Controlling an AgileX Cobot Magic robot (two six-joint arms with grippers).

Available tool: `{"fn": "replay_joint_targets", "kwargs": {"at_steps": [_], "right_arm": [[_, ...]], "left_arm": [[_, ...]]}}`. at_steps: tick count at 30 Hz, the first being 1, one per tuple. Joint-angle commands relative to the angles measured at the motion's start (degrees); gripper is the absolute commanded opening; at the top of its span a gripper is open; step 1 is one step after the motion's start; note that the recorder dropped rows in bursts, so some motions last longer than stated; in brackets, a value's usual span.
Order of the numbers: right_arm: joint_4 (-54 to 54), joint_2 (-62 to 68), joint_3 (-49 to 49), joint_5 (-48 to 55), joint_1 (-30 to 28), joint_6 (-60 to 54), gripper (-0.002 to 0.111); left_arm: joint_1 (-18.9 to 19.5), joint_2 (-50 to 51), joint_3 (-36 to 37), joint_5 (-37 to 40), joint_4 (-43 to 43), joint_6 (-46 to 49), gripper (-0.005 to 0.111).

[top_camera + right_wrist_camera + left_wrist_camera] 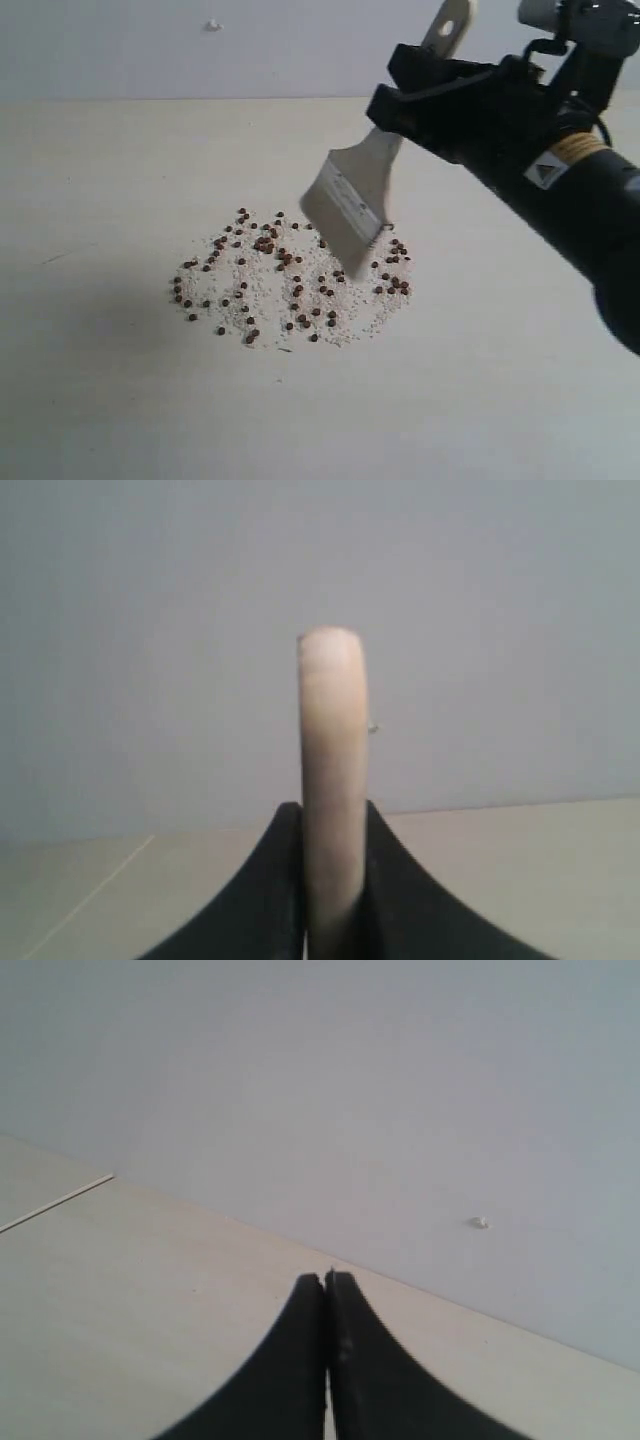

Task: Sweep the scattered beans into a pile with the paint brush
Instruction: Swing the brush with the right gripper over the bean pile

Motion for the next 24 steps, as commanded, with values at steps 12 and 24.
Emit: {"fn": "replay_joint_targets", "kwargs": {"at_steps": [12, 24], "right_arm": [[40.46, 24.05, -26.58, -16.49, 26.96, -22.65, 0.0], [46.15, 37.65, -42.45, -13.82, 29.23, -20.36, 0.0]], "left_arm": [[0.15, 0.19, 0.2, 0.2, -0.22, -0.03, 0.0], [0.15, 0.19, 0.2, 0.2, -0.22, -0.03, 0.0]]}}
